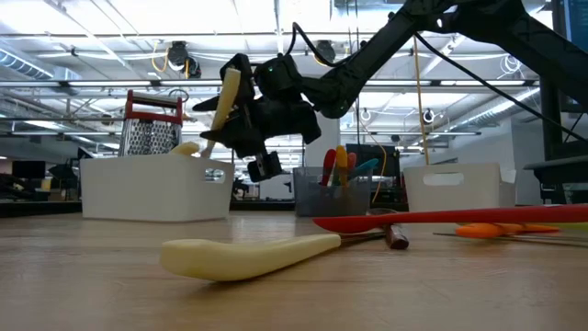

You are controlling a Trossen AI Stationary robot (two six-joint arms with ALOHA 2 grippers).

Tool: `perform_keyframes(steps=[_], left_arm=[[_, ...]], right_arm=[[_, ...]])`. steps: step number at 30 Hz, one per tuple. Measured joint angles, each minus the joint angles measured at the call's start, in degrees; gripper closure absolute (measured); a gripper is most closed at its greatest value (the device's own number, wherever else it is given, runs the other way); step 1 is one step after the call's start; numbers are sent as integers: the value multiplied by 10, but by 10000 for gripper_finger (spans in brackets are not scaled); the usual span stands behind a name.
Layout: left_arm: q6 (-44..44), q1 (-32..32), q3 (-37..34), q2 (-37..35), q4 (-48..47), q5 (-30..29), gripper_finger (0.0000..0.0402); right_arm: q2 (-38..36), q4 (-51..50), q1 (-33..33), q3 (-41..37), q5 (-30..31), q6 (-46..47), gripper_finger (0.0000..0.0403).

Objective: Pick & Place Kitchen Items
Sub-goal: Put the yellow knife into the left white bin

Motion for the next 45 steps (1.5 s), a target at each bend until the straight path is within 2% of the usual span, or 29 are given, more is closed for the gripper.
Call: perform_keyframes(steps=[5, 10, 24, 27, 30, 37, 45], left_arm=[[1, 0, 0, 0, 0, 0, 360], [9, 0, 0, 0, 0, 0, 360], [9, 0, 0, 0, 0, 0, 360], [9, 0, 0, 0, 0, 0, 360], [9, 0, 0, 0, 0, 0, 360], [12, 0, 0, 0, -3, 23, 360], [11, 0, 0, 0, -3, 47, 360]], right_arm=[[0, 0, 0, 0, 0, 0, 212], [0, 0, 0, 0, 0, 0, 205], [0, 9, 0, 0, 6, 0, 231], [0, 9, 0, 0, -6, 0, 231], [-5, 5, 0, 0, -44, -21, 232], [-79, 6, 7, -28, -64, -56, 255], [-202, 3, 37, -155, -62, -133, 328]])
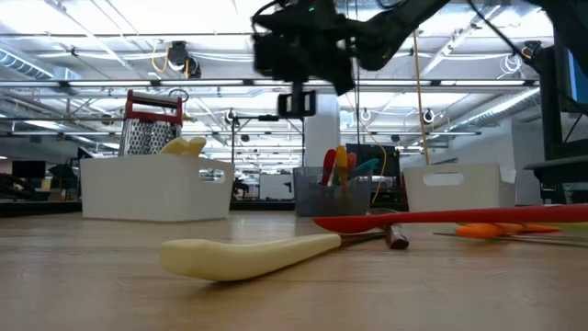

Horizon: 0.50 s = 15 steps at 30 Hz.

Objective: Pick & Place Kitchen Items
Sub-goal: Put the yellow knife into the left white bin

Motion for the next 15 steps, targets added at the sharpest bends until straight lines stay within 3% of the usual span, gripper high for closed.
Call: perform_keyframes(steps=[7, 15], left_arm=[[-26, 0, 0, 0, 1, 60, 360], [-41, 0, 0, 28, 58, 135, 360]], right_arm=[[-116, 0, 27, -158, 54, -81, 395], [-264, 0, 32, -332, 147, -179, 402]])
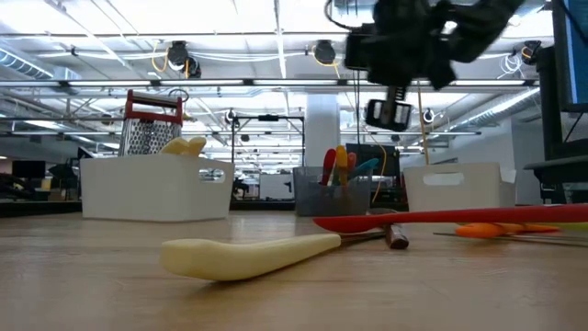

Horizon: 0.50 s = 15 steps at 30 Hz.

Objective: Pick & Place Kitchen Items
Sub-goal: Put the yellow knife into the left white bin

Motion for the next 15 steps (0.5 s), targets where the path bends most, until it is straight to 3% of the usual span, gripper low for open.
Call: perform_keyframes(steps=[8, 15], left_arm=[[13, 1, 0, 61, 119, 89, 360], [40, 12, 0, 154, 290, 167, 360]], right_arm=[[-157, 5, 0, -128, 61, -97, 402], [-273, 7, 0, -188, 64, -164, 402]])
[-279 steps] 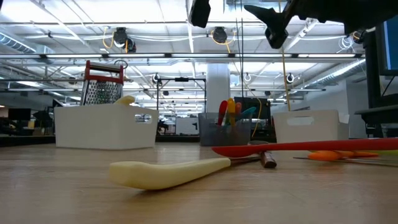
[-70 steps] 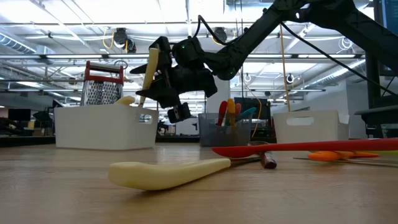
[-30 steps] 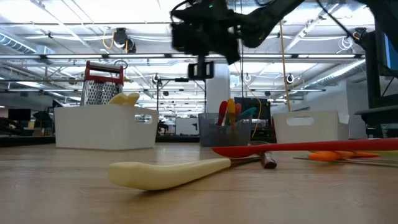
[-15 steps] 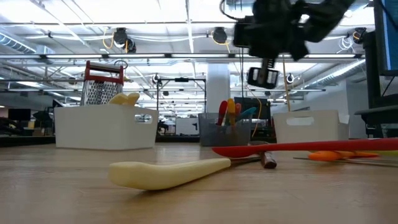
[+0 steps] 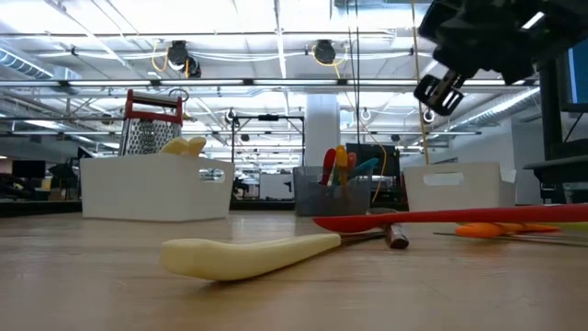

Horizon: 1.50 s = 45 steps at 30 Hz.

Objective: Pick & Place Kitchen Items
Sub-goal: Put the yellow knife into the left white bin

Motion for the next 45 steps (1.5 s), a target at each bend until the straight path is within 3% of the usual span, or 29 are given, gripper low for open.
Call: perform_keyframes(steps=[3, 7, 13, 18, 24, 32, 40, 45], left_arm=[[4, 7, 0, 39, 38, 16, 360], [-36, 21, 30, 84, 10, 48, 362], [-114, 39, 175, 160, -197, 162, 397], [-209, 43, 252, 210, -339, 233, 393], [-333, 42, 255, 246, -350, 301, 392], [-380, 34, 255, 281, -350, 369, 391], [-390, 33, 255, 281, -352, 367, 387], [-391, 32, 255, 281, -359, 366, 348]], right_arm=[[-36, 1, 0, -14, 0, -18, 402], [-70, 1, 0, -29, 0, -19, 402], [-98, 1, 0, -47, -2, -19, 401], [-103, -2, 0, -56, -12, -22, 402], [-104, 15, -1, -56, -48, -23, 402], [-104, 24, -1, -56, -63, -19, 399], [-104, 24, -1, -56, -63, -20, 399], [-104, 24, -1, -56, -63, -20, 399]])
